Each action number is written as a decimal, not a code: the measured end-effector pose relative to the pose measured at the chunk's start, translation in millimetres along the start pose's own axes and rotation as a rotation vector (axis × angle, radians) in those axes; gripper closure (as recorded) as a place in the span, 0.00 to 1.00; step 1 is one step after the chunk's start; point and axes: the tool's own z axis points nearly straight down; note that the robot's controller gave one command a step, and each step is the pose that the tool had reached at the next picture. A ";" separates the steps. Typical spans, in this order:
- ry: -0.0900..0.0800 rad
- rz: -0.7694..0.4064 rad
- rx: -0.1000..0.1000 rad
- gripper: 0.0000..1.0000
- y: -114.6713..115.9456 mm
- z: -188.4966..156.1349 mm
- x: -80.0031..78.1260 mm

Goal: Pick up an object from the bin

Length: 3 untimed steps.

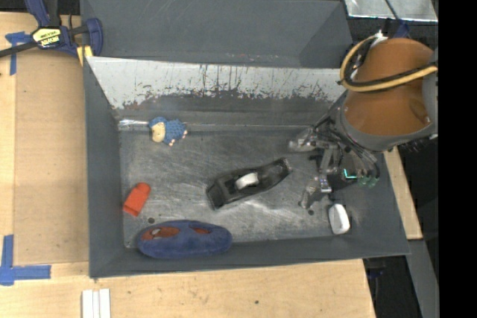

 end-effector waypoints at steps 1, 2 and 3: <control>-0.008 -0.009 0.005 0.00 54.4 80.3 -36.3; -0.005 -0.033 0.002 0.00 84.8 66.5 -45.6; -0.001 0.029 -0.002 0.00 157.2 64.8 -55.6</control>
Offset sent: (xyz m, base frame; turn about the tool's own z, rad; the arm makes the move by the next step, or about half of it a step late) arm 0.0388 0.0670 -0.0975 -0.0122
